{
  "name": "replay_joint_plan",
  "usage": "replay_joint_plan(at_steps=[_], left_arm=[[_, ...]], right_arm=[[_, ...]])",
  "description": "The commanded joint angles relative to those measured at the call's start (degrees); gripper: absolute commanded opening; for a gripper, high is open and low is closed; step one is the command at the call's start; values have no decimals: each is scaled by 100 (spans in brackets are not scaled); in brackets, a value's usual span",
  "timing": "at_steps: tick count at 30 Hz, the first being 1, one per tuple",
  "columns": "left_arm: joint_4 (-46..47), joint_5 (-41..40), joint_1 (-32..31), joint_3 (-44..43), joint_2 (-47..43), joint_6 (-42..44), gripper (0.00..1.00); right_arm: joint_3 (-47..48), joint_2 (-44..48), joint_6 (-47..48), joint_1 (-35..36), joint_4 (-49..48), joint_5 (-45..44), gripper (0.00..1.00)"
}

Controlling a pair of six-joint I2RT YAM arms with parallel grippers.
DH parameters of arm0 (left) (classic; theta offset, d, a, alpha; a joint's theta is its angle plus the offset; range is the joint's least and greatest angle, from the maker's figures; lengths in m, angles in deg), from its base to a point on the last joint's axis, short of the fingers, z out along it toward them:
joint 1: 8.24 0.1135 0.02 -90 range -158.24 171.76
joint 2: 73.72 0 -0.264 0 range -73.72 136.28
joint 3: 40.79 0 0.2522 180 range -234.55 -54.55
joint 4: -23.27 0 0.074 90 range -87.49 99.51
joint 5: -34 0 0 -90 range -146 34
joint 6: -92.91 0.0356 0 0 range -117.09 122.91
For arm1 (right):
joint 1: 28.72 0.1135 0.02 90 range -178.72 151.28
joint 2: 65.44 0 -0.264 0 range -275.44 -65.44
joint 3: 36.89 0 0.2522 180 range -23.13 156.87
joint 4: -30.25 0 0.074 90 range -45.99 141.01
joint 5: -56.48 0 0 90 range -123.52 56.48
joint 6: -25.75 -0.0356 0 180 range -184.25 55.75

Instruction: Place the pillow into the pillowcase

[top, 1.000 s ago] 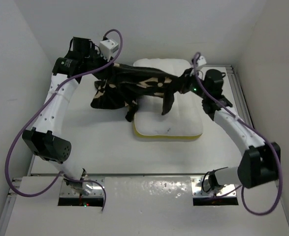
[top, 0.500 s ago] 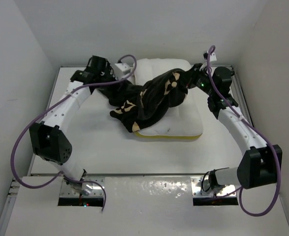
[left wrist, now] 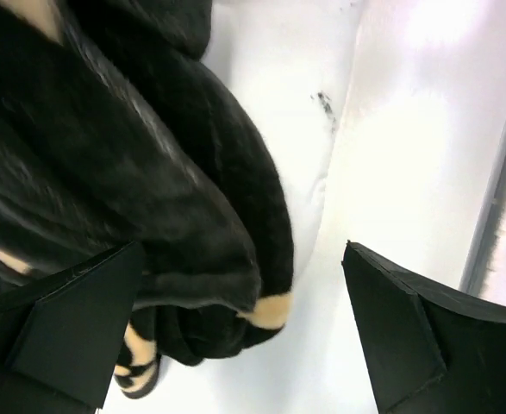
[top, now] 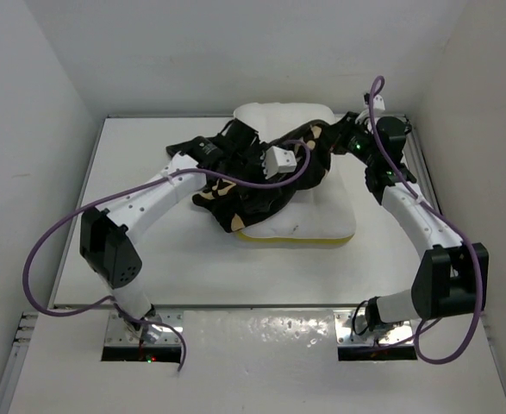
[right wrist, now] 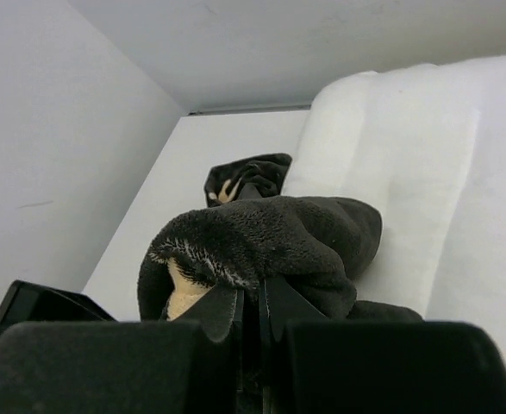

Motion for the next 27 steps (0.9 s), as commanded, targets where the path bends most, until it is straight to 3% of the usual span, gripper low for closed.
replay_joint_plan(at_steps=[1, 6, 8, 12, 13, 14, 19, 22, 25, 27], left_arm=[[-55, 186, 188, 7, 66, -146, 100], [815, -1386, 90, 656, 259, -147, 98], [1069, -1888, 187, 772, 268, -129, 91], [1370, -2083, 284, 615, 400, -155, 46], [1344, -2031, 284, 492, 461, -182, 9], [1230, -2004, 310, 213, 540, -330, 0], [466, -1994, 985, -1272, 523, -498, 0], [333, -2302, 1934, -2626, 409, -743, 0], [394, -2803, 2900, -3926, 164, -763, 0], [473, -3144, 3017, -4061, -56, -596, 0]], right_arm=[[2, -17, -219, -48, -351, -91, 0], [-78, 53, -88, -66, -263, -99, 0], [-16, 62, 52, -75, -88, -82, 0], [28, -43, 80, -83, 1, -29, 0], [37, -70, 54, -92, 1, -20, 0], [54, -114, 27, -101, 1, 32, 0], [763, -342, 753, -31, 544, 269, 0], [1536, -728, 1230, 197, 1116, 638, 0], [1855, -1010, 970, 373, 627, 1323, 0], [1934, -1141, 627, 505, -152, 1535, 0]])
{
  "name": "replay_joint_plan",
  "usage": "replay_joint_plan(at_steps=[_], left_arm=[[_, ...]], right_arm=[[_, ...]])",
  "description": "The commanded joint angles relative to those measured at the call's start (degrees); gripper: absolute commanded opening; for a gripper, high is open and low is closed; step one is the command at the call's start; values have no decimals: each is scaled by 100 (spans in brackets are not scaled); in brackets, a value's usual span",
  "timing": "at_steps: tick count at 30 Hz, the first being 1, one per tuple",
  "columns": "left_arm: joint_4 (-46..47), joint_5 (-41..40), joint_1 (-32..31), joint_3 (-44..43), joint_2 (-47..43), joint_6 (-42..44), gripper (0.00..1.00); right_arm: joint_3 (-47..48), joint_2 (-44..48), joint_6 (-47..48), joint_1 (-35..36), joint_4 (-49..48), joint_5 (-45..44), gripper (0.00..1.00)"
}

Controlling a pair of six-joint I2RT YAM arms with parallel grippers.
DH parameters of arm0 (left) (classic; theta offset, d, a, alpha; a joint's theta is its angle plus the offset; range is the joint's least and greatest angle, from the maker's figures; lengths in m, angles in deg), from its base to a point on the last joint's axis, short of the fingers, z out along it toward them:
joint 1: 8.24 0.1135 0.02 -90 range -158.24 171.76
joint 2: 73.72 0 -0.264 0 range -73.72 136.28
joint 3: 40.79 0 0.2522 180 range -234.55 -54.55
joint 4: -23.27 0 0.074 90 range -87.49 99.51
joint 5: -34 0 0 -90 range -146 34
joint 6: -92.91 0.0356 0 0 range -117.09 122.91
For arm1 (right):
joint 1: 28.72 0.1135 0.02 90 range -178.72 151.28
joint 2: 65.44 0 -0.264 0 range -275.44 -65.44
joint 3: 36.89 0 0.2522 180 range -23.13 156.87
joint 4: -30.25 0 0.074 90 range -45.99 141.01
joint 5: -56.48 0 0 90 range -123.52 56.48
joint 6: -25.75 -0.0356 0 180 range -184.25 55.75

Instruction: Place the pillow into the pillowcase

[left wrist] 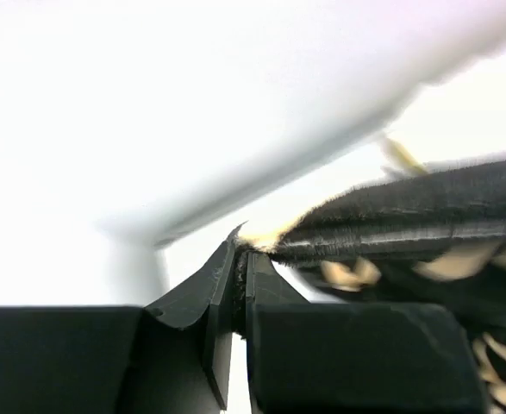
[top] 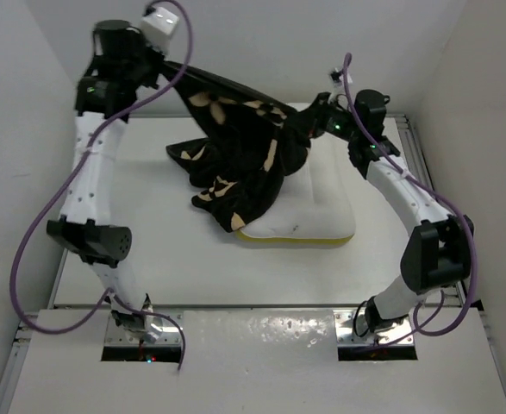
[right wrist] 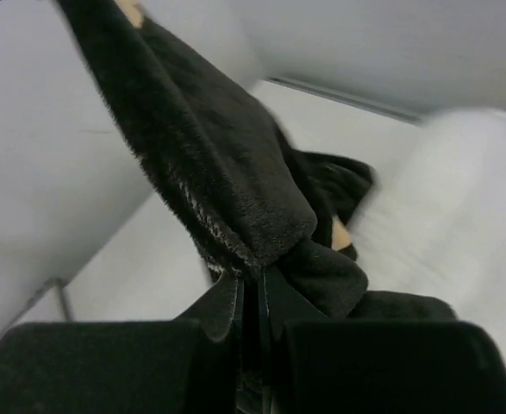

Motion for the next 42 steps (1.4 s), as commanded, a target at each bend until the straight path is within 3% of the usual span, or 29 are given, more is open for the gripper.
replay_joint_plan(at_steps=[1, 8, 12, 15, 18, 20, 22, 25, 28, 31, 33, 34, 36, 37, 38, 39, 41, 42], left_arm=[[10, -967, 311, -560, -889, 174, 0], [185, -2090, 522, -1201, -1268, 412, 0], [684, -2724, 619, -1579, -1409, 973, 0], [1186, -3173, 689, -1606, -1462, 1422, 0], [1276, -3122, 707, -1266, -1549, 1564, 0], [1048, -2867, 655, -975, -1646, 1537, 0], [933, -2753, 628, -509, -1673, 1511, 0], [635, -2402, 812, 307, -1646, 1231, 0], [468, -1945, 1023, 1624, -1454, 959, 0], [248, -1549, 1311, 1586, -813, 433, 0], [20, -1321, 1497, 981, -174, 63, 0], [-34, -1224, 1681, 64, 22, -322, 0], [79, -1118, 1805, -1212, 364, -641, 0], [298, -1178, 1867, -1385, 340, -634, 0], [665, -1387, 1859, -1343, 201, -573, 0], [1626, -1450, 1867, -821, -279, -372, 0], [2711, -1591, 1894, -124, -887, -221, 0], [3169, -1627, 1937, -217, -1108, -168, 0]], right_arm=[[405, -115, -449, 210, -1190, 765, 0], [1231, -835, -1339, 869, -2631, 1223, 0], [1644, -1362, -2418, 1317, -3880, 1548, 0], [1812, -1600, -2255, 1852, -4374, 1786, 1], [1864, -1522, -2157, 1671, -3629, 814, 0], [2398, -1723, -2227, 1407, -2673, 86, 0], [3178, -2134, -2167, 1134, -1333, -216, 0], [3874, -2705, -2009, 1080, -371, -95, 0], [4140, -3233, -1754, 1274, 3, -16, 0], [4728, -3830, -2015, 1353, -94, -357, 0], [5280, -4052, -2375, 1283, -575, -954, 0], [5388, -4070, -2360, 1274, -873, -1191, 0], [5634, -3957, -1880, 1257, -1665, -2069, 0], [5678, -3895, -1667, 1274, -1911, -2342, 0], [5748, -3712, -1465, 1274, -2383, -2884, 0], [5775, -3632, -1185, 1274, -2684, -3081, 0], [5880, -3448, -1042, 1230, -3403, -3276, 0], [5872, -3359, -928, 1221, -3608, -3172, 0]])
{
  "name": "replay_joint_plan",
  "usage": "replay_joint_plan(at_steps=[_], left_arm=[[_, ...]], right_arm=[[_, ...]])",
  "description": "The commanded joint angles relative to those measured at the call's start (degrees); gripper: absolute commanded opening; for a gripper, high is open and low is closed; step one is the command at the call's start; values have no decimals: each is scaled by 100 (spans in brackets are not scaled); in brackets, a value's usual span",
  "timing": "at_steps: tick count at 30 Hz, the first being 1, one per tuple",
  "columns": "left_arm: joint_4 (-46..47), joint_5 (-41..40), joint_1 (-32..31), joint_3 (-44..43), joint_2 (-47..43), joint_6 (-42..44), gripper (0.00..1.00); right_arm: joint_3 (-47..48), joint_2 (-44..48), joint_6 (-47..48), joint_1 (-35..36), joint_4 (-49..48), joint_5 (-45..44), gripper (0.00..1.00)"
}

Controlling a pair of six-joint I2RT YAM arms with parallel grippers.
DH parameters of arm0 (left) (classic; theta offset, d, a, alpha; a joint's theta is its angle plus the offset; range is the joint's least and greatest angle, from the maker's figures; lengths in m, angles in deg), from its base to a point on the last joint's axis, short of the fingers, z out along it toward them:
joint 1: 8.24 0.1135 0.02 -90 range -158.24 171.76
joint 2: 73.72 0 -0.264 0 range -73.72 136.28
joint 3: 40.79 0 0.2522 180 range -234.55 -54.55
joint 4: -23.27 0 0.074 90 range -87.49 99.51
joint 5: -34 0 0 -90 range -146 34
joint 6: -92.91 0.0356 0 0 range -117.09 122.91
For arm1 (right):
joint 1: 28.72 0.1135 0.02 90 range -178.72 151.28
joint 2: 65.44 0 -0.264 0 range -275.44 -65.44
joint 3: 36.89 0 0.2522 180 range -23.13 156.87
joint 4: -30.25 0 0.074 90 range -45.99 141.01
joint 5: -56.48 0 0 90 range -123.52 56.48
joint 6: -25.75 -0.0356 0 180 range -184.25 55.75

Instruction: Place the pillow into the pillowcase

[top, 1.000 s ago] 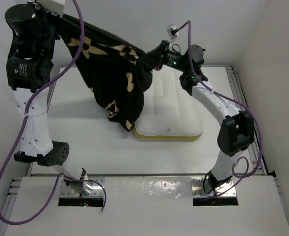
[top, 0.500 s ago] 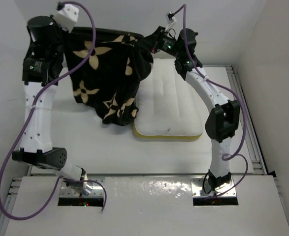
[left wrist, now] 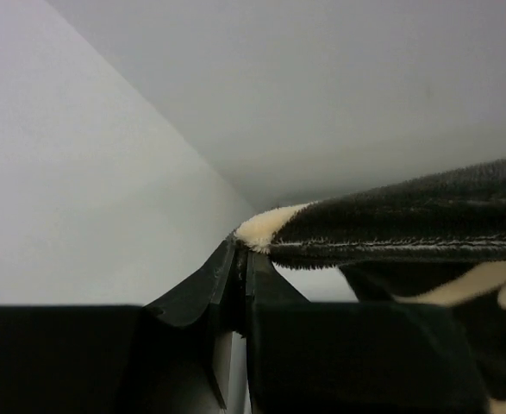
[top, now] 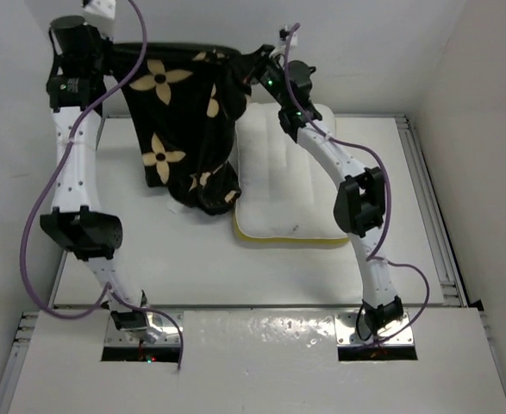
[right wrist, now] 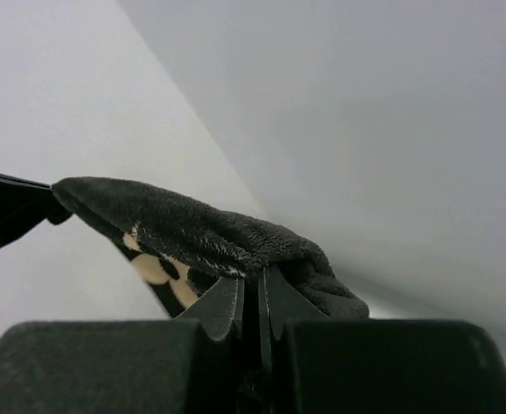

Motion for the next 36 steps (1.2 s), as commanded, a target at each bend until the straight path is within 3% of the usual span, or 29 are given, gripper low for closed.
replay_joint_plan(at_steps=[1, 3, 5, 8, 13, 14, 16, 18, 19, 21, 22, 23, 25, 27, 28, 30, 31, 35, 36], left_arm=[[2269, -604, 285, -489, -1425, 49, 0], [2129, -639, 504, -1323, -1320, -91, 0], [2181, -631, 628, -1450, -1442, -22, 0], [1482, -351, 707, -1513, -1617, 75, 0], [196, 940, 839, 523, -2268, 434, 0], [-267, 1587, 883, 1292, -2503, 566, 0], [-813, 2466, 971, 2034, -2707, 1346, 0], [-2164, 3049, 1137, 2932, -2997, 3126, 0], [-3153, 3409, 1330, 3509, -3224, 4456, 0], [-3837, 3413, 1480, 4171, -3436, 5414, 0], [-3831, 2951, 1481, 4583, -3690, 5471, 0], [-3831, 2651, 1420, 5335, -3797, 5724, 0], [-3840, 1740, 1341, 6095, -4060, 5954, 0], [-3840, 1200, 1209, 7071, -4184, 6253, 2], [-3840, 693, 1191, 7353, -4254, 6323, 6], [-3840, 216, 1042, 8100, -4229, 6281, 14], [-3840, 152, 1041, 8172, -4176, 6280, 17], [-3831, 283, 743, 7876, -3930, 5595, 40], [-3840, 492, 708, 7726, -3904, 5525, 61]], right_arm=[[515, 1128, 668, -274, -2317, -931, 0], [112, 1497, 765, -256, -2749, -450, 0], [-535, 1848, 774, -186, -3083, -132, 0], [-1624, 2104, 766, -107, -3136, 659, 0], [-3788, 2710, 791, 156, -2831, 1818, 0], [-4444, 2781, 1044, 218, -2655, 1952, 1], [-4967, 3018, 1406, 420, -1903, 2242, 6], [-5583, 3194, 2178, 621, -1119, 2848, 11], [-5976, 3421, 2842, 701, -236, 3145, 19], [-6339, 3712, 3697, 920, 787, 3262, 27], [-6654, 3992, 4180, 1009, 1854, 3245, 36], [-6788, 4134, 5203, 1088, 2395, 3167, 41], [-7112, 4502, 6035, 1343, 3607, 3044, 46], [-7420, 4810, 6443, 1440, 3728, 2798, 51], [-7587, 4934, 6435, 1431, 3650, 2771, 52], [-7502, 5119, 5972, 1282, 3631, 2683, 65], [-7414, 5120, 5969, 1204, 3605, 2622, 69], [-6974, 4805, 4206, 563, 3228, 2490, 92], [-6826, 4742, 3863, 474, 3044, 2185, 99]])
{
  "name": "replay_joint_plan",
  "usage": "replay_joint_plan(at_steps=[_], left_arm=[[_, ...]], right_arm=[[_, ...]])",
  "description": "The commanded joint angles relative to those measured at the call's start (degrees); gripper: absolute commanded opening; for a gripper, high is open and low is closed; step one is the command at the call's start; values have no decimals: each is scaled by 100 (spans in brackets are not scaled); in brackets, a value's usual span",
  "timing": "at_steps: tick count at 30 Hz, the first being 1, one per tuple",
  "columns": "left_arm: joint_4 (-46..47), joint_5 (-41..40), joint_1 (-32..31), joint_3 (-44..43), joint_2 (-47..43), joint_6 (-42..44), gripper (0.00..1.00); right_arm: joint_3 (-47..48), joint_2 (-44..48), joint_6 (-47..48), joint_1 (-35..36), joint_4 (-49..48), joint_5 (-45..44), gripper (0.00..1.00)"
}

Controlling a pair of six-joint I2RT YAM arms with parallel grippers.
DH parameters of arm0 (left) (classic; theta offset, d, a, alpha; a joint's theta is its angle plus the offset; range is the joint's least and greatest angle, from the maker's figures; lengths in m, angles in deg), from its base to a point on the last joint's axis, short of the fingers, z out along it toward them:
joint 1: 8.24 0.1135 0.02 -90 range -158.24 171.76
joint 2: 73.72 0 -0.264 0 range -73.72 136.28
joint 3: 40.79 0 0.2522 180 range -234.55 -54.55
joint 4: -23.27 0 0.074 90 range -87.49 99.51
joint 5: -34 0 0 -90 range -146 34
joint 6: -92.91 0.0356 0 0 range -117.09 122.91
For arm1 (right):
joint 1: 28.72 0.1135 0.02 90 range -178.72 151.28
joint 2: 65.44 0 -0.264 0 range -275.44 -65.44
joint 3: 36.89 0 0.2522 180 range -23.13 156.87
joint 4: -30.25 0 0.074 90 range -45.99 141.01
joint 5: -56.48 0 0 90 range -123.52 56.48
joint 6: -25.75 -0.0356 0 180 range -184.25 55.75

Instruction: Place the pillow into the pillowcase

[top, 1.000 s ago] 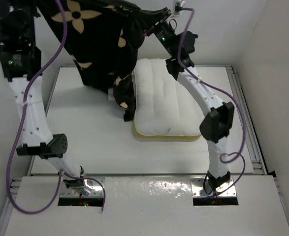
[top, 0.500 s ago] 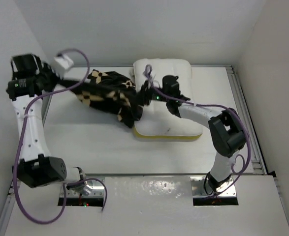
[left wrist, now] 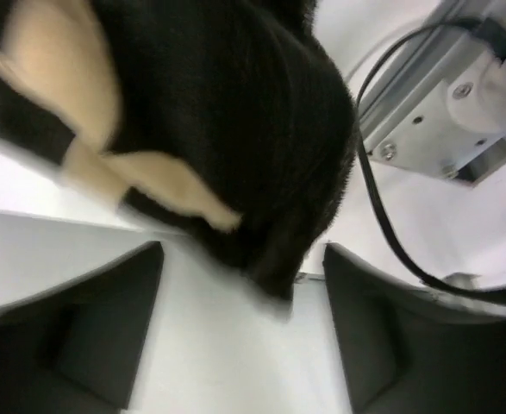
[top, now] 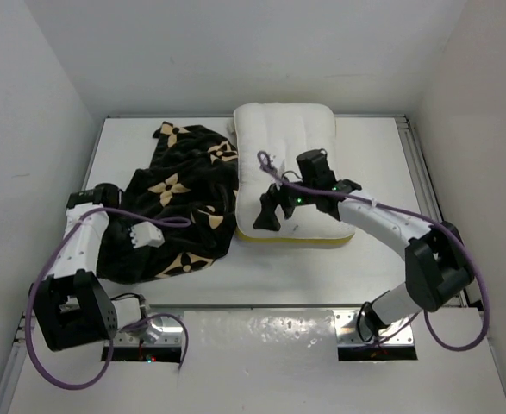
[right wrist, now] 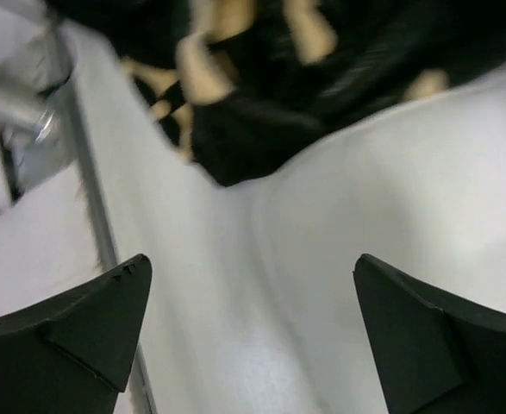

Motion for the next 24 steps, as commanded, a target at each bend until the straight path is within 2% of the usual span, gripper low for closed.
replay_joint_plan(at_steps=[1, 2, 3, 4, 5, 6, 8, 9, 11, 12, 14, 15, 17, 18, 20, 22, 24], left_arm=[[36, 157, -132, -865, 105, -298, 78], [44, 394, -114, -1165, 158, -343, 99], [44, 1101, -62, -1464, 219, -360, 100], [131, 1473, 104, -2094, 359, -517, 100], [202, 1912, 193, -2431, 456, -667, 100], [455, 2656, 350, -2947, 657, -1164, 100], [825, 3293, 474, -3242, 869, -1720, 100], [1366, 3540, 362, -3182, 1062, -2027, 100], [1809, 3246, -24, -2937, 1273, -2373, 100], [2429, 2661, -409, -2552, 1501, -2617, 100], [3231, 1947, -693, -2120, 1774, -2952, 100], [3913, 1464, -781, -1831, 2106, -3084, 100], [4550, 1215, -721, -1749, 2538, -3409, 100], [4962, 1153, -599, -1975, 3019, -3619, 100], [5071, 1300, -475, -2536, 3705, -4156, 100], [5159, 1442, -492, -2697, 3954, -4420, 100], [5562, 1250, -632, -2514, 4122, -4482, 100]], right_arm=[[482, -259, -1554, -475, -468, -615, 99], [518, -320, -1751, -615, -529, -861, 99], [501, -312, -1953, -669, -643, -1194, 99], [431, -286, -2225, -704, -696, -2085, 99], [387, -251, -2314, -774, -749, -2537, 99], [282, -199, -2350, -792, -845, -3047, 99], [272, -172, -2193, -723, -995, -3157, 99], [376, -206, -2027, -618, -1143, -3183, 99], [605, -329, -1158, -56, -1110, -3123, 99], [876, -547, -677, 85, -1084, -2913, 99], [1010, -768, -514, 384, -1379, -1951, 99], [1054, -996, -531, 429, -1556, -1657, 99], [1080, -1278, -583, 596, -1855, -1391, 99], [1237, -1427, -662, 675, -1952, -1408, 99], [1571, -1867, -768, 868, -1910, -1304, 97], [1713, -2217, -751, 1078, -1875, -1136, 95], [1819, -2377, -733, 1220, -1883, -943, 94]])
